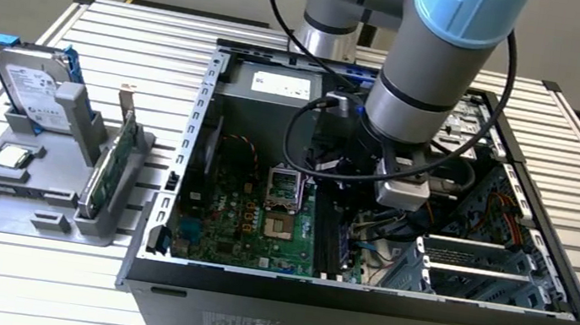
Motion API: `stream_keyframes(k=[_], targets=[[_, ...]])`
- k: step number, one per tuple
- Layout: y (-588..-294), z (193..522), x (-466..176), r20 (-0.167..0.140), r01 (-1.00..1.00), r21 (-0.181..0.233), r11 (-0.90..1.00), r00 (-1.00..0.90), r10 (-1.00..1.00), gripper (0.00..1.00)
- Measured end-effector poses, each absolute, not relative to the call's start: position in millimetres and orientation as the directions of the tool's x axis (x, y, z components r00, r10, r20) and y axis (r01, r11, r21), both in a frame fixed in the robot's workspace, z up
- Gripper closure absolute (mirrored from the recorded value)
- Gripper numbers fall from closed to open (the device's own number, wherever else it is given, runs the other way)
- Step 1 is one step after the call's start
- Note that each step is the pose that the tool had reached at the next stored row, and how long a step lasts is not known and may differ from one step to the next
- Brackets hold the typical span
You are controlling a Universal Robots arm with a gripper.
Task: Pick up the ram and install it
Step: 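Insert the ram into the slot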
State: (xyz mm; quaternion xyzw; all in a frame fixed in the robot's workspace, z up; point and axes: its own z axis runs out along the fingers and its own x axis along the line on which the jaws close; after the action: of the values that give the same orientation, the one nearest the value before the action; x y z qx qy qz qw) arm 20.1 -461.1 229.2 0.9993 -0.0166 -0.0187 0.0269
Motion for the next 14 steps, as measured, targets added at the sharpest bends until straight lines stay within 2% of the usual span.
stream_keyframes(k=[14], targets=[[-461.5,224.5,21.6,-0.036,-0.032,0.054,-0.998,0.999,-0.034,1.0]])
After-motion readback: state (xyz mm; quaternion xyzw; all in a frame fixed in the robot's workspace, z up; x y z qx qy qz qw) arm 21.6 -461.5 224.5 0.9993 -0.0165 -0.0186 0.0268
